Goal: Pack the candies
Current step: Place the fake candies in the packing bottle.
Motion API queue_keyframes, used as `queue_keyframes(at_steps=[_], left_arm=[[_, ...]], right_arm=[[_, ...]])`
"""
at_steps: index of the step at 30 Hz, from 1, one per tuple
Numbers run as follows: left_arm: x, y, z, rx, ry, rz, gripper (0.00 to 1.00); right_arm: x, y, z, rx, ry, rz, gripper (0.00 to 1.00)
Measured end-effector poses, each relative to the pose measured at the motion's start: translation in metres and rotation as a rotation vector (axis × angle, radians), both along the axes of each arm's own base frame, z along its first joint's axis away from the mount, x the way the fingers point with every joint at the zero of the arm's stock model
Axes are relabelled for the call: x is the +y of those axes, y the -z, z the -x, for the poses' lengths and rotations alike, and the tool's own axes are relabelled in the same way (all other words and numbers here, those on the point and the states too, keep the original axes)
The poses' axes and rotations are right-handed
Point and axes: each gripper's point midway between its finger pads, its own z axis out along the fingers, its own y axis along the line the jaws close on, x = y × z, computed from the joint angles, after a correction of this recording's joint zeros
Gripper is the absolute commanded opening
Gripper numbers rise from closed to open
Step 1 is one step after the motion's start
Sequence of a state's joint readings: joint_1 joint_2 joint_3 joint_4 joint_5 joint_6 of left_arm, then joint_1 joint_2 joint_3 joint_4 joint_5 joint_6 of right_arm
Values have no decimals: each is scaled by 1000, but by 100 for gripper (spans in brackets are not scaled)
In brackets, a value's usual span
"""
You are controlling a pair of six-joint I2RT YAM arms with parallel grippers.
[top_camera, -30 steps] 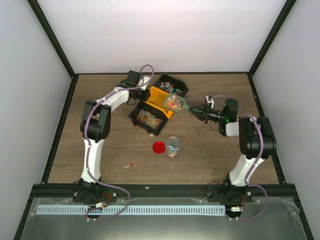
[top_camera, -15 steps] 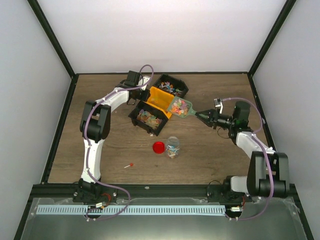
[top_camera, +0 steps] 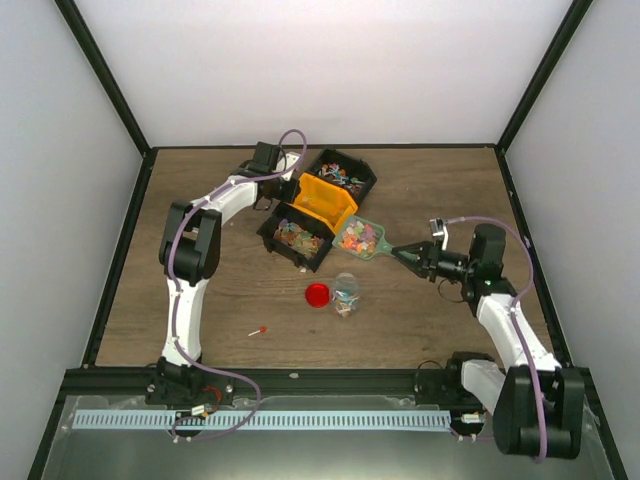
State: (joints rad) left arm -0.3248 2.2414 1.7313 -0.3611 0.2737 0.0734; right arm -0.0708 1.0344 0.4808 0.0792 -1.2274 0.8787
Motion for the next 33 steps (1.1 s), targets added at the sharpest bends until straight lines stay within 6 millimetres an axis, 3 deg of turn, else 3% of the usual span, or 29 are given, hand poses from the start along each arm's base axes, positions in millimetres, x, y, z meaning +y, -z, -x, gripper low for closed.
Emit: queue_keyframes(at_steps=[4,11,33], left_arm=[[0,0,0,1,-1,1,4],[0,0,0,1,-1,2,4],[0,0,0,3,0,5,4]], right_arm=[[1,-8,17,-42,5,11,1],[1,-1,38,-35,24,22,1],[-9,2,60,-93,99,200,1]])
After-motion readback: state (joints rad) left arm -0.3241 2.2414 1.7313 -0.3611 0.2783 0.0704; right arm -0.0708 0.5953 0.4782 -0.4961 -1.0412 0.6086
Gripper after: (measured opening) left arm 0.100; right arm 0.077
